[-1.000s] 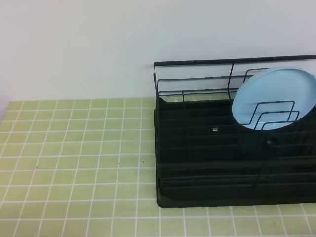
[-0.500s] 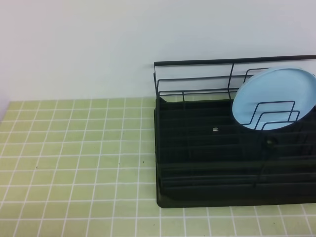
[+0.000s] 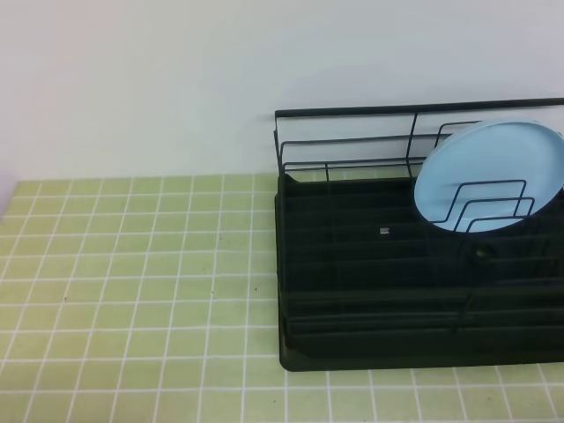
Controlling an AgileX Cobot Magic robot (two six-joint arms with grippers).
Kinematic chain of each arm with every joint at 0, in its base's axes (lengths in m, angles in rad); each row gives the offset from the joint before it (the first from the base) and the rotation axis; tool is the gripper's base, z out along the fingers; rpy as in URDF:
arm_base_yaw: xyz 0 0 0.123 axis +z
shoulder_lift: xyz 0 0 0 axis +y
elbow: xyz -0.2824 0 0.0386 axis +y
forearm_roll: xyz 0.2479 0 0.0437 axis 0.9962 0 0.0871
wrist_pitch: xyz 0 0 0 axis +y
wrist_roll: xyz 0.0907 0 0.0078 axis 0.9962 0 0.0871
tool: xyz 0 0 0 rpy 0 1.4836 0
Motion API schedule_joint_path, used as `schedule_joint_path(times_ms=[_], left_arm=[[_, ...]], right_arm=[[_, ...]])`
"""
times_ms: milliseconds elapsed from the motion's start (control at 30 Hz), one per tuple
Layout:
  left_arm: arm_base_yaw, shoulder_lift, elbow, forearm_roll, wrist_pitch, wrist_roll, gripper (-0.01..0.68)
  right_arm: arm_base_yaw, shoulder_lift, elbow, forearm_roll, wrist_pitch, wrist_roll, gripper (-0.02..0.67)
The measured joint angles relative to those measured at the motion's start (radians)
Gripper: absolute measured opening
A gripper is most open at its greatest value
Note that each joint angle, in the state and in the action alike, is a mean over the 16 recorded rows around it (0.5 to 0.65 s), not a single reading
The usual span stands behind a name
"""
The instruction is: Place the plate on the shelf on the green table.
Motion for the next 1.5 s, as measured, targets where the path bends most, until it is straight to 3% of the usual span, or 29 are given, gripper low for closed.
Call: schedule_joint_path(times_ms=[1500], left_arm=[[0.000, 0.001, 0.000, 0.000, 0.000, 0.001, 0.000]], right_arm=[[0.000, 0.002, 0.003, -0.001, 0.000, 0.000, -0.004]])
